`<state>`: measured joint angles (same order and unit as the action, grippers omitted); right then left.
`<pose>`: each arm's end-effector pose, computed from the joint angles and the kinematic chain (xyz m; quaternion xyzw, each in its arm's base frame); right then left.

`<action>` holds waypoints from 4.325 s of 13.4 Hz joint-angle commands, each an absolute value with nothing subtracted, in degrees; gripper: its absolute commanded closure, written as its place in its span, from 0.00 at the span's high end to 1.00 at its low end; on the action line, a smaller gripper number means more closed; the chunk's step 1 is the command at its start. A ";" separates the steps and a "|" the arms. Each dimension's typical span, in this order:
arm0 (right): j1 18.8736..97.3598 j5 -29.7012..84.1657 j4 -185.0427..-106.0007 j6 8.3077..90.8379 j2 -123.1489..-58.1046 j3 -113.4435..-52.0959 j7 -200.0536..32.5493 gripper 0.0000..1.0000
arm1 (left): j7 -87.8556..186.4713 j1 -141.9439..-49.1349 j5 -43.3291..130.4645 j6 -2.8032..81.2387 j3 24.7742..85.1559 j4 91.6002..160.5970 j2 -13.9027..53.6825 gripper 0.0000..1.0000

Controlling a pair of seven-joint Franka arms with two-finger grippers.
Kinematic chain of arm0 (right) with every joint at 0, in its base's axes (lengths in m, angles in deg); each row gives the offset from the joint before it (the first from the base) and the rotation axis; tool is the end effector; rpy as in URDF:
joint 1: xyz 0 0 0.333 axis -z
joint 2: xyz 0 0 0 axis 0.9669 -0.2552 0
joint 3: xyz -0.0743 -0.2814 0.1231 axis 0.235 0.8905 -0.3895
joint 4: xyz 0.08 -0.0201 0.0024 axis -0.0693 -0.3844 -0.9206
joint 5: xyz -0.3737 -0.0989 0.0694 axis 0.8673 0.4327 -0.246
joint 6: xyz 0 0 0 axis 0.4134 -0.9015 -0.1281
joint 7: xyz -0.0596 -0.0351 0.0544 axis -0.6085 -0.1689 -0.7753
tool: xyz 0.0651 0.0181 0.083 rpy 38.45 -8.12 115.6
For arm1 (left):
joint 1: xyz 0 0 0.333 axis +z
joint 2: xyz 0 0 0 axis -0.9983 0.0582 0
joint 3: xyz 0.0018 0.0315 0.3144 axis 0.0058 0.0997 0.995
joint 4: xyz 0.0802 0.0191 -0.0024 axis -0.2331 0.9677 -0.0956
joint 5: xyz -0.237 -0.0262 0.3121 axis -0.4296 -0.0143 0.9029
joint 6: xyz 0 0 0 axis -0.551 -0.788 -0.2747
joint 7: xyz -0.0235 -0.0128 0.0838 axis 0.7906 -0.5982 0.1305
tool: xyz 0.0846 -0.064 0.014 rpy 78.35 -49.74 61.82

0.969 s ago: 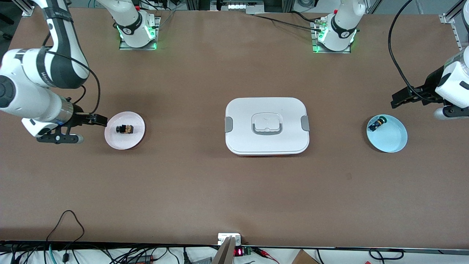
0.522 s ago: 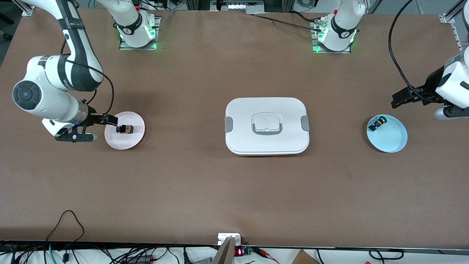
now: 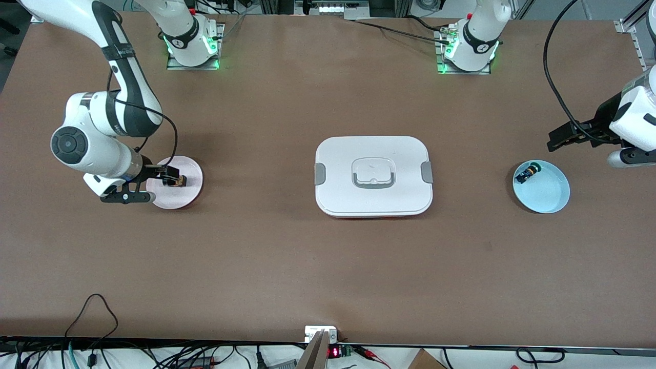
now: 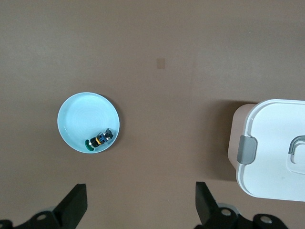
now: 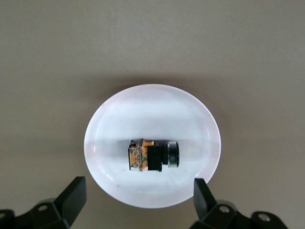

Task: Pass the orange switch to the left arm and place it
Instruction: 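Move the right gripper over the orange switch in the white dish, then lower the right gripper and close it on the orange switch, then lift the orange switch with the right gripper and rotate it sideways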

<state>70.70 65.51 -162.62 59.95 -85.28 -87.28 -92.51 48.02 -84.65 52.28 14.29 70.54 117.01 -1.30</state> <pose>0.5810 0.0357 0.2811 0.9973 0.0064 -0.0717 0.0161 0.5787 -0.0060 0.5799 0.9977 0.0620 -0.0256 0.0024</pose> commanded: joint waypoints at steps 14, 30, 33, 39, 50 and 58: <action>71.70 69.52 -165.06 68.25 -91.51 -87.25 -92.91 1.00 | 47.32 -84.91 52.91 13.55 70.30 115.16 -0.46 1.00; 71.35 69.97 -167.78 71.84 -93.97 -87.34 -91.52 1.00 | 47.32 -84.73 52.82 13.55 70.39 115.16 -0.19 1.00; 71.43 70.14 -168.23 72.64 -94.32 -87.34 -90.10 1.00 | 47.32 -84.56 52.74 13.46 70.39 115.16 -0.11 1.00; 71.35 70.14 -167.88 72.12 -93.97 -87.34 -89.84 0.74 | 47.23 -84.73 52.74 13.46 70.39 115.16 -0.19 1.00; 69.24 69.35 -161.83 62.21 -90.46 -87.60 -89.84 0.48 | 47.32 -84.73 52.74 13.46 70.39 115.07 -0.19 1.00; 68.89 67.25 -151.20 47.18 -86.50 -90.94 -89.49 0.48 | 47.23 -84.73 52.65 13.46 70.39 115.07 -0.19 1.00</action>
<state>68.95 68.74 -154.91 52.08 -87.07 -90.11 -90.19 48.02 -84.67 52.28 14.29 70.46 116.93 -0.98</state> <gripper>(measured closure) 0.273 0.000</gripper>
